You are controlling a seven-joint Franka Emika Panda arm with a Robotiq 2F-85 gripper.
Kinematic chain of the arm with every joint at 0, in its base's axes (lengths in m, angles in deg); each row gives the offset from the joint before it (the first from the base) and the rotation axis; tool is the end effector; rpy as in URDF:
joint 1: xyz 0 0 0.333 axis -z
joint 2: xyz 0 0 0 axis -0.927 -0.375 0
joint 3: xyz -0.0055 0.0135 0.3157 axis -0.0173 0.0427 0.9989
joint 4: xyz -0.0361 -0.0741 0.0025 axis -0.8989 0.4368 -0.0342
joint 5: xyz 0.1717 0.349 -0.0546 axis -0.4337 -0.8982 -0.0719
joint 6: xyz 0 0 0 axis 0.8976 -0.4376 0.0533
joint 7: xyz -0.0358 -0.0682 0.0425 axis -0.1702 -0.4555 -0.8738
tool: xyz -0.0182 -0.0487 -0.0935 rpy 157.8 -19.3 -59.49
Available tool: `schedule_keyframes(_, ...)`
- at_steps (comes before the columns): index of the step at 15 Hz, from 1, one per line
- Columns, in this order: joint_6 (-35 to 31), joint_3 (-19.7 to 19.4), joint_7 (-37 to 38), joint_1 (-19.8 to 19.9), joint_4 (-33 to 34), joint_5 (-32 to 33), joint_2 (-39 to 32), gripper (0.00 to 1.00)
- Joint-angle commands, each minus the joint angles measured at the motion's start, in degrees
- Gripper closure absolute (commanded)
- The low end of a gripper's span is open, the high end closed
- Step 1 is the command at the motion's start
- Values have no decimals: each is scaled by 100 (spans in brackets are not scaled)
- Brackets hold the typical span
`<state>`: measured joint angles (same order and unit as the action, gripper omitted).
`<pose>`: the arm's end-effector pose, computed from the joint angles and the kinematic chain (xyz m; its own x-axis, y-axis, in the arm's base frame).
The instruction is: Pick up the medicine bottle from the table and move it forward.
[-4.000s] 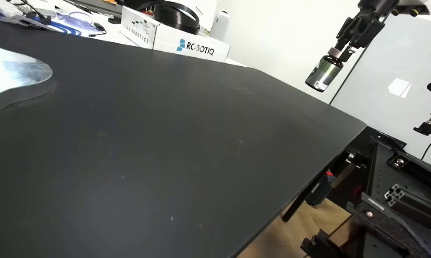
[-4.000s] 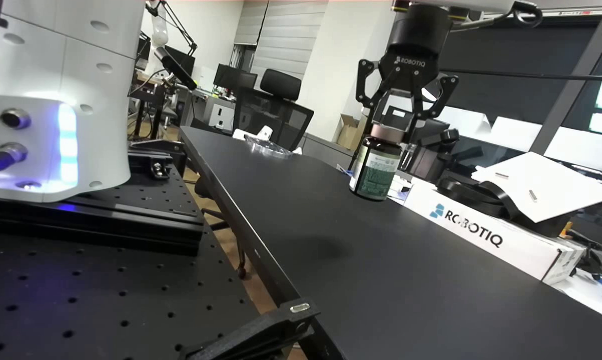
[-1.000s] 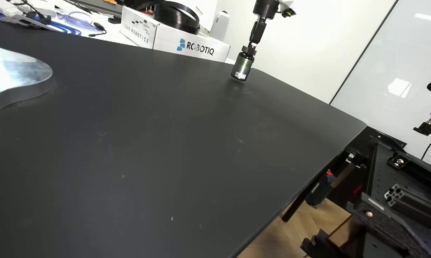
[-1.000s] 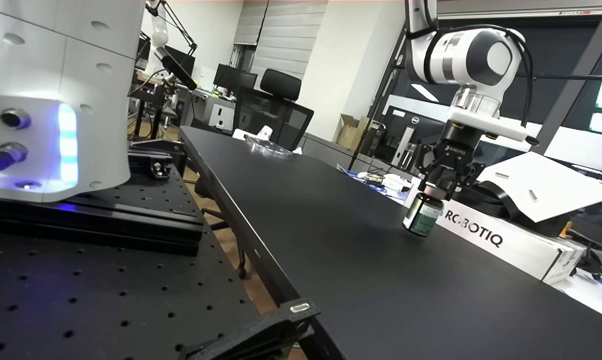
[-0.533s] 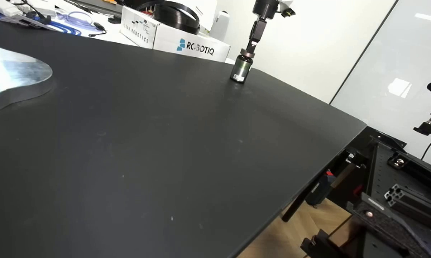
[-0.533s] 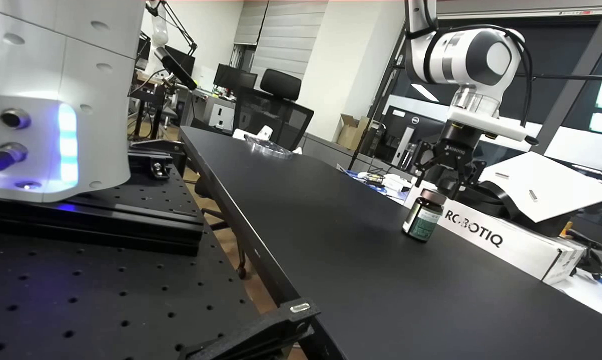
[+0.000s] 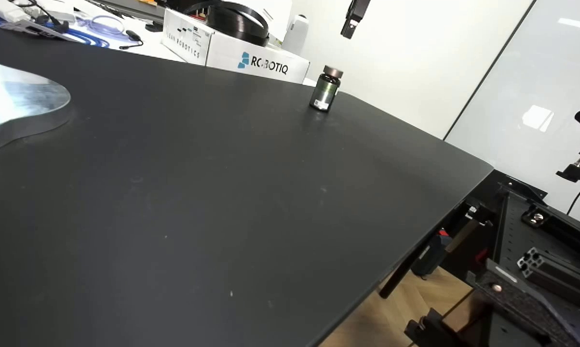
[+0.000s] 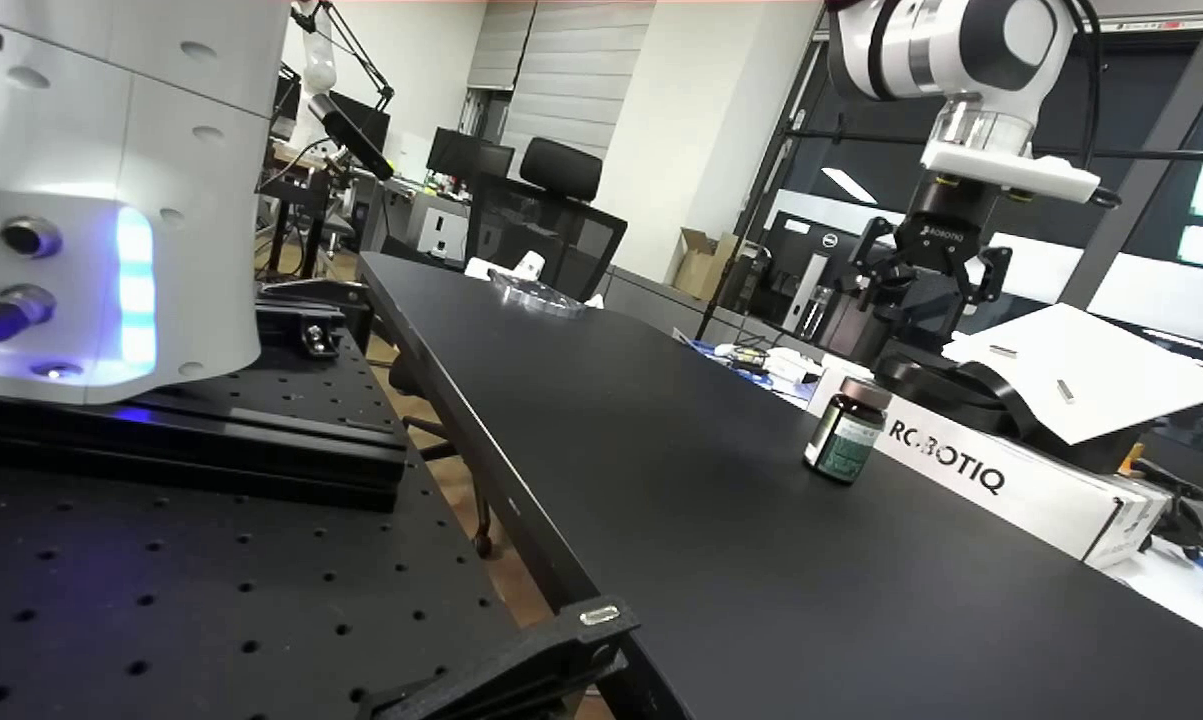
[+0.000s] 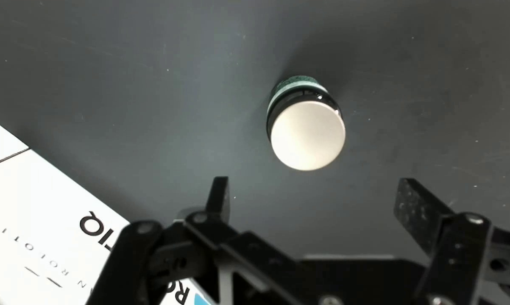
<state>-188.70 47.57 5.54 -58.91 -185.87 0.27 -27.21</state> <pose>0.6532 -0.1091 0.3269 0.7710 0.6351 0.0469 0.6304 -0.7716 0.0851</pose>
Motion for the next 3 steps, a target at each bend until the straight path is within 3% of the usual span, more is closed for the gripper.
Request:
schedule_keyframes(1, 70, 31, -16, 35, -76, 18, 116, 0)
schedule_keyframes(3, 97, 22, -38, 33, -207, 12, 245, 0)
